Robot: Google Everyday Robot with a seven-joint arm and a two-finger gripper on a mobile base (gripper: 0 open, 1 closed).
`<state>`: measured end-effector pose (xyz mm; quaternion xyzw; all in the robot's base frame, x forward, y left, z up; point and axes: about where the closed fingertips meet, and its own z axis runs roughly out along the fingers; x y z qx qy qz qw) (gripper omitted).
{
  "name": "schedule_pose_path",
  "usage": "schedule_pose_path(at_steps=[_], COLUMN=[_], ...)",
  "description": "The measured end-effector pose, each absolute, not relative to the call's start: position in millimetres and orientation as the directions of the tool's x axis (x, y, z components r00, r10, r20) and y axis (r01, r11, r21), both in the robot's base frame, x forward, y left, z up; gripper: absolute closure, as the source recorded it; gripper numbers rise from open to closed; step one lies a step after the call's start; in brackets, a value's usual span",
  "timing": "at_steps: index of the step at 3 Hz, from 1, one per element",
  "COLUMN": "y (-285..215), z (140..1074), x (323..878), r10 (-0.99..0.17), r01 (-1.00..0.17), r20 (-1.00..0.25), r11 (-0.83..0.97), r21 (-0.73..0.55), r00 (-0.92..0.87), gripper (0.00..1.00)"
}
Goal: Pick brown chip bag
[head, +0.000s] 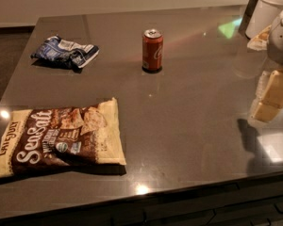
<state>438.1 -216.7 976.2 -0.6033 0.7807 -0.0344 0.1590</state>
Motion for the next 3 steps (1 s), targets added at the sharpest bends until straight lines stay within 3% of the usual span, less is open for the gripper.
schedule_pose_path(at_steps=[2, 3], y=[-208.9, -173.1], z=[978.1, 975.2], x=[439.3, 446.4], r10=[-0.956, -0.961], r01=[-0.933, -0.944], r20=[-0.212, -0.235], r11=[0.254, 0.204], r21=[-0.254, -0.260], r00=[-0.202, -0.143], gripper=[0.00, 0.00])
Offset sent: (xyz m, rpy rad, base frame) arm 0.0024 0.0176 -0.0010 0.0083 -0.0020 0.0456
